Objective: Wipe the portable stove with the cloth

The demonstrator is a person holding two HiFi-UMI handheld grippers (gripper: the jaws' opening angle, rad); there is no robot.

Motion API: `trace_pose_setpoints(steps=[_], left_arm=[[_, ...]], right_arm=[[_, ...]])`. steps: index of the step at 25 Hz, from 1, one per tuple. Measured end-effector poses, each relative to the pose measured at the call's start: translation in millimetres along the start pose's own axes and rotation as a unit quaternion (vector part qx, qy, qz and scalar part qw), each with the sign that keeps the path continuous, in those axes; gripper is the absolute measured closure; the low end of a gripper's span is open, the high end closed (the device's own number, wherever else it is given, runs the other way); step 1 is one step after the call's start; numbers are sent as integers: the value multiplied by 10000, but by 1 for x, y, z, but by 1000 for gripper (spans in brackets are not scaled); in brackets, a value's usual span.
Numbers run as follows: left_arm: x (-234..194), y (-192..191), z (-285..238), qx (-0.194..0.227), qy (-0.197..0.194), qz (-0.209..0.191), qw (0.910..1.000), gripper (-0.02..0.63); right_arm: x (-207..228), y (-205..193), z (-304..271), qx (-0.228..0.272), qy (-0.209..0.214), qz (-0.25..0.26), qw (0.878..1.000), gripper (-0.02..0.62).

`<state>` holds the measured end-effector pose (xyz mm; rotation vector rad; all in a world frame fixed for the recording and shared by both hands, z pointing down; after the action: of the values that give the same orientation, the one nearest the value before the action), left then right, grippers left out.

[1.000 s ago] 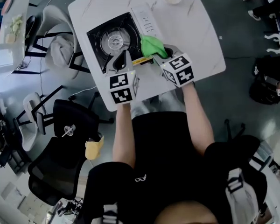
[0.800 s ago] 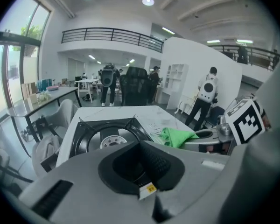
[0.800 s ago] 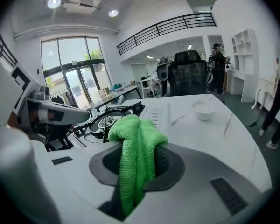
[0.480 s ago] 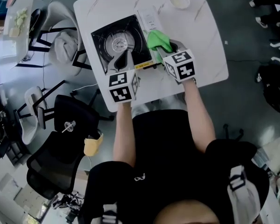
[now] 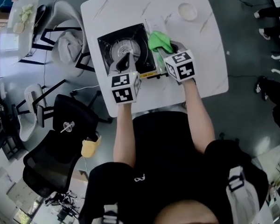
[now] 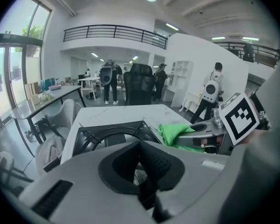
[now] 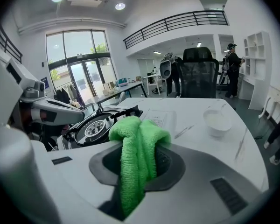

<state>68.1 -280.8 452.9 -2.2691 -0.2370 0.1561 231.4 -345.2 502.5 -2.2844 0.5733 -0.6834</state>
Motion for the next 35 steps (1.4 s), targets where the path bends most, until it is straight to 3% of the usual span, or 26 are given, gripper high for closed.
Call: trace_pose_setpoints(steps=[16,25,29,35], left_arm=[[-37,25,-5,163,209,307,9992,607],[-67,8,-5,57,482,718,9962,607],[-75,2,-4,101,471,824,9954,607],[-80,-4,0,199,322,914,9951,607]], right_arm=[[16,46,-29,160,80,-66,9998,526],[37,67,-50,401,-65,-229,9989,526],[35,72,-58,382,-212,-37,9990,526],[30,88,-71,5,-402,716,9966,528]])
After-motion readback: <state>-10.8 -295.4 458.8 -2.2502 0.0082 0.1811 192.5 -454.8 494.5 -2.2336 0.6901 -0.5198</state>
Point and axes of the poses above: the fingertips, and each gripper's own axes: z backward along the fingers, x to its right, y out of its top, the point moved 6 cm from there along z, backward along the fingers, and after that the axes turned 8 degrees about -z, right-handed, at the moved point
